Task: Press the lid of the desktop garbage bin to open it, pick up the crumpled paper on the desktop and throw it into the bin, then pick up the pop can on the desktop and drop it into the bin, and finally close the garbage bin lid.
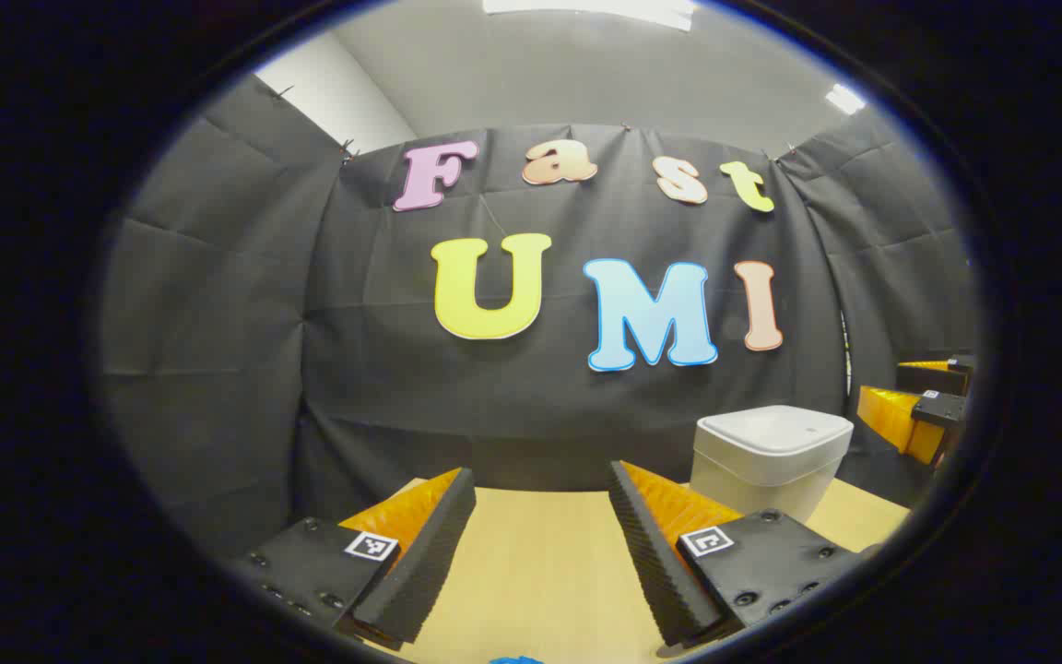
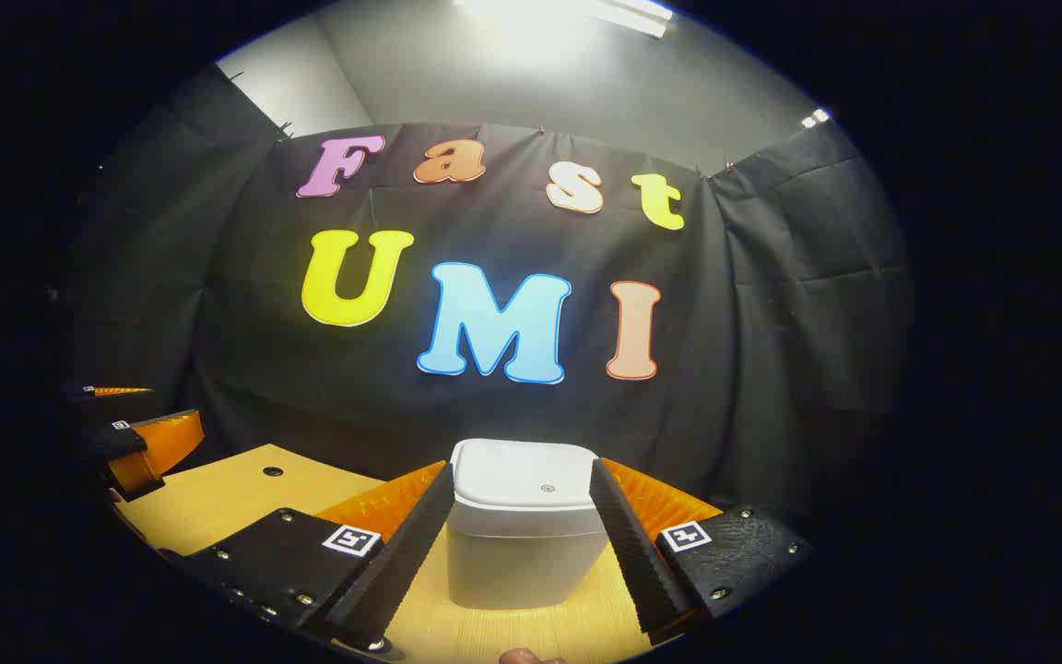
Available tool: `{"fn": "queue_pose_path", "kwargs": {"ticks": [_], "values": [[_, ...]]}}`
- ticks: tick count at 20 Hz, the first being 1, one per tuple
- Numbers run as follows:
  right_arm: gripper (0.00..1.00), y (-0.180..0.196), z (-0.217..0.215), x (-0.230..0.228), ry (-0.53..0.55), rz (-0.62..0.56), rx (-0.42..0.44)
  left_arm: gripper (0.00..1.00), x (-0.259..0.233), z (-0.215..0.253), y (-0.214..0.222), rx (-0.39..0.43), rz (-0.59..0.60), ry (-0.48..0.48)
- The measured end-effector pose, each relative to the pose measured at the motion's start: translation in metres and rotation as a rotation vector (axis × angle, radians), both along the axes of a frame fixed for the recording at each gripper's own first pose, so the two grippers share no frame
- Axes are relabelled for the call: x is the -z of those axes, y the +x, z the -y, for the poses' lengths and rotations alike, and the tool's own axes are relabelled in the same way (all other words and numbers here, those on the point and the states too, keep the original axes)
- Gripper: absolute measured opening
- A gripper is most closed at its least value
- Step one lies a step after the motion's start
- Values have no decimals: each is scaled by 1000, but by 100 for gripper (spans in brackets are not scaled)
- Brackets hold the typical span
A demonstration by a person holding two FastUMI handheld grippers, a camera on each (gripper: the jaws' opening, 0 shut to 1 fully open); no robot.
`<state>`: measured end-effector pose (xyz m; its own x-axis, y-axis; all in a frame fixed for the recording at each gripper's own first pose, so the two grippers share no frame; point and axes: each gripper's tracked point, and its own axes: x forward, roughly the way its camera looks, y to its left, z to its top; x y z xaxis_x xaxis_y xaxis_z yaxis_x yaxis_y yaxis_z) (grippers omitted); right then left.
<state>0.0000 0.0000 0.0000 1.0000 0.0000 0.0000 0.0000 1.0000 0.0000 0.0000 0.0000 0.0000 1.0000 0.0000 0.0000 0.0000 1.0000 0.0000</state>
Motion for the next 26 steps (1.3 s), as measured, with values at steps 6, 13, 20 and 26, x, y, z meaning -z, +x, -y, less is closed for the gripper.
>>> {"fn": "queue_pose_path", "kwargs": {"ticks": [6, 13, 20, 26], "values": [[95, 5, 3, 2, -23, -8, -6, 95, 2, 14, -1, 13, 4, 29], [95, 5, 4, 4, -22, -18, 4, 100, -7, 18, 2, 31, 28, 43], [95, 6, 4, 9, -23, -52, -2, 100, 0, 20, 1, 46, 8, 35], [98, 10, 4, 18, -27, -86, -13, 100, 7, 18, 2, 38, -13, 19]]}}
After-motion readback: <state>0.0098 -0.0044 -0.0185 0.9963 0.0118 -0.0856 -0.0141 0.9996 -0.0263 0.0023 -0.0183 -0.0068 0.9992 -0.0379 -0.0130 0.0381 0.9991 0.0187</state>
